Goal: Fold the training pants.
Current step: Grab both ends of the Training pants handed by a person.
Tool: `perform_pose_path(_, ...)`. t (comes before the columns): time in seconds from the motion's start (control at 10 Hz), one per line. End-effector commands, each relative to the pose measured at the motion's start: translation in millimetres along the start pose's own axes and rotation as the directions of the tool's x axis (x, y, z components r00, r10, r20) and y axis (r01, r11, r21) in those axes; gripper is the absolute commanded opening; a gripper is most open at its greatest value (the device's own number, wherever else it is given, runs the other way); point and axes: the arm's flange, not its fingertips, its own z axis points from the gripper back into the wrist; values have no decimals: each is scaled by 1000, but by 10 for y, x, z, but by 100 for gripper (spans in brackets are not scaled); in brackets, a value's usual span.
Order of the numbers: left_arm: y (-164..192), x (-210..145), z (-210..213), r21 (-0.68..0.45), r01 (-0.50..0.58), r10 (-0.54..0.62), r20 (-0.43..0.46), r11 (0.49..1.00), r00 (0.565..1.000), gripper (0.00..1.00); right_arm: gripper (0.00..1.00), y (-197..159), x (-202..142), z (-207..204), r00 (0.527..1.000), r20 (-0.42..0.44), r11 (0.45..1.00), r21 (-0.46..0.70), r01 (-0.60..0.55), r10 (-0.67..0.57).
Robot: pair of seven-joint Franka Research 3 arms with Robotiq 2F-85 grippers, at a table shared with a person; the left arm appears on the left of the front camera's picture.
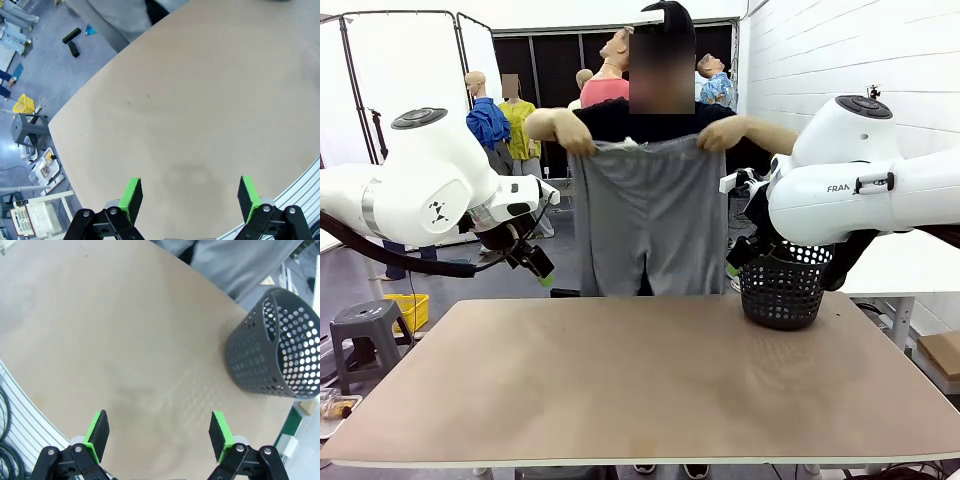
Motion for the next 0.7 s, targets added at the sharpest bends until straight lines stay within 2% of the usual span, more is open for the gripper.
perform_pose_path(0.0,8,-2,-1,-1,-2,2,0,1000,1000,100,100,-6,0,-2,1000,1,1000,0,1,-1)
perform_pose_path(0.6,8,-2,-1,-1,-2,2,0,1000,1000,100,100,-6,0,-2,1000,1,1000,0,1,-1)
